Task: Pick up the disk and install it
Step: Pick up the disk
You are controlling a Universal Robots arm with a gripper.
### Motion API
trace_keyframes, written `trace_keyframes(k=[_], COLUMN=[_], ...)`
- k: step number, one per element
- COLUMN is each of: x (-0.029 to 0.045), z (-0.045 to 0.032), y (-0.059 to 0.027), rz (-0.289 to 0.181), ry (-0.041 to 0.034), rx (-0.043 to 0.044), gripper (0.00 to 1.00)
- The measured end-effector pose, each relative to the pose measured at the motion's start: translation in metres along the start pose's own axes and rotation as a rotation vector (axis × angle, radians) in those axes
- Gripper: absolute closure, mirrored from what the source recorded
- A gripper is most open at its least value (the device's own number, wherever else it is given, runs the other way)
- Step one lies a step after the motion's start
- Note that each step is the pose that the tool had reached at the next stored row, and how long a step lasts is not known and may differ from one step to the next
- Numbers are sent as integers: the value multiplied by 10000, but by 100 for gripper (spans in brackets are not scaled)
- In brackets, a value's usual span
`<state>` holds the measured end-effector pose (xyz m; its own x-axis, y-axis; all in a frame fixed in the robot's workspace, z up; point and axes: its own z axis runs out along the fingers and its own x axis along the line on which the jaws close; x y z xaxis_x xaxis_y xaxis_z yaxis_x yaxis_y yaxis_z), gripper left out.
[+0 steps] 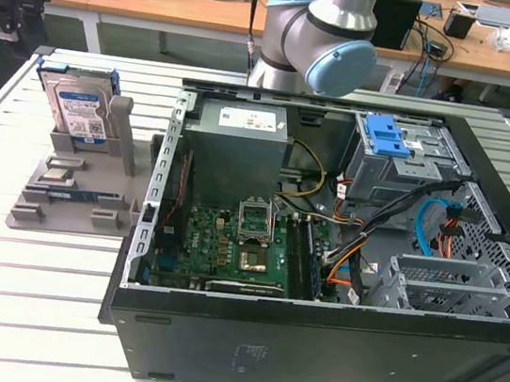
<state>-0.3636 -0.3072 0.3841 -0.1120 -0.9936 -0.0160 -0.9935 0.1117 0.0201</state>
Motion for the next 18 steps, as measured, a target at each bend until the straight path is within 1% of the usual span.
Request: trace_keyframes(k=[1,2,3,4,12,14,16,18], x=[-76,-126,-160,-221,-431,-503,-554,-582], z=[4,7,9,16,56,76,94,126], y=[8,14,18,25,45,50,52,54], rz=[-1,1,0,0,1,-1,1,-1], ry=[-1,-1,-1,0,0,0,0,1], rx=[1,1,1,-1,1,1,-1,2], gripper=[52,52,52,52,52,52,52,52])
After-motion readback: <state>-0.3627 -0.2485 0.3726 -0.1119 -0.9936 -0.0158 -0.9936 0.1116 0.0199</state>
